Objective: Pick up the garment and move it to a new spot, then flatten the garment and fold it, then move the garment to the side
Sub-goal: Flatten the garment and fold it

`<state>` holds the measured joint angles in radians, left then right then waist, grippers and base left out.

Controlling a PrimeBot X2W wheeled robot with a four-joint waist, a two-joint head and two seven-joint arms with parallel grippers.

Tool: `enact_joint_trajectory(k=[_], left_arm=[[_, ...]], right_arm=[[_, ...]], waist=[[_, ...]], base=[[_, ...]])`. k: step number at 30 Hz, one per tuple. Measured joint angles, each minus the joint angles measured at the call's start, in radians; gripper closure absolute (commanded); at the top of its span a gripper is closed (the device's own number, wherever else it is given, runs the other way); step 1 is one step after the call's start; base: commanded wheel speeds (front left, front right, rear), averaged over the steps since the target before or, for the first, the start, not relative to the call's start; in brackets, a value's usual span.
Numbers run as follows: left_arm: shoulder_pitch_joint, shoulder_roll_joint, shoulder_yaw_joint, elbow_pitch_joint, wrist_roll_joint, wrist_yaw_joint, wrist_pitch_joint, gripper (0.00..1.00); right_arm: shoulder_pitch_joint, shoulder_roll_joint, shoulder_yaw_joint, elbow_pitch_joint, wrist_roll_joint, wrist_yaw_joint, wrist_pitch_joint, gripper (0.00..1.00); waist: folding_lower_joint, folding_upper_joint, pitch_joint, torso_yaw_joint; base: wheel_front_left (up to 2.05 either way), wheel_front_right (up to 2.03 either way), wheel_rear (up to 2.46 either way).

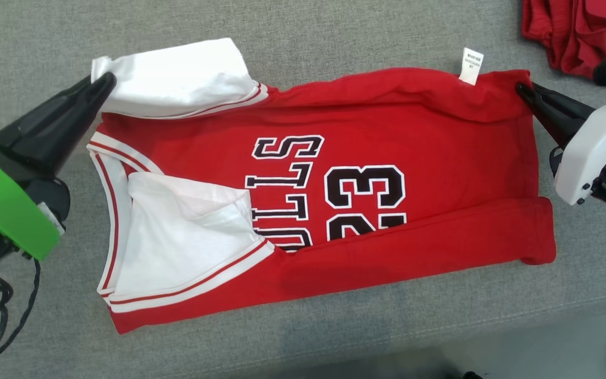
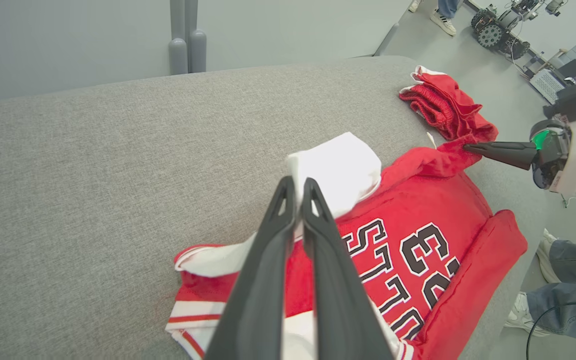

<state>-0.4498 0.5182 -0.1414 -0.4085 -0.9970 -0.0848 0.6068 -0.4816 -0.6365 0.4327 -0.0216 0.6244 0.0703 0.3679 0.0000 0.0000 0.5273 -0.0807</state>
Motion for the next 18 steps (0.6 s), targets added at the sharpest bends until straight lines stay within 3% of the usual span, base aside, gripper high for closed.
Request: enact_joint_trajectory(k=[18], left_arm=[[0.190,-0.030,0.032,-0.113,0.000,0.015,-0.072,1.00]], right_arm=[[0.077,-0.047,-0.029,-0.039,-0.007,-0.001,-0.078,1.00]], waist=[[0.0000,0.0000,0.001,0.035]], base=[[0.00,0.00,0.00]])
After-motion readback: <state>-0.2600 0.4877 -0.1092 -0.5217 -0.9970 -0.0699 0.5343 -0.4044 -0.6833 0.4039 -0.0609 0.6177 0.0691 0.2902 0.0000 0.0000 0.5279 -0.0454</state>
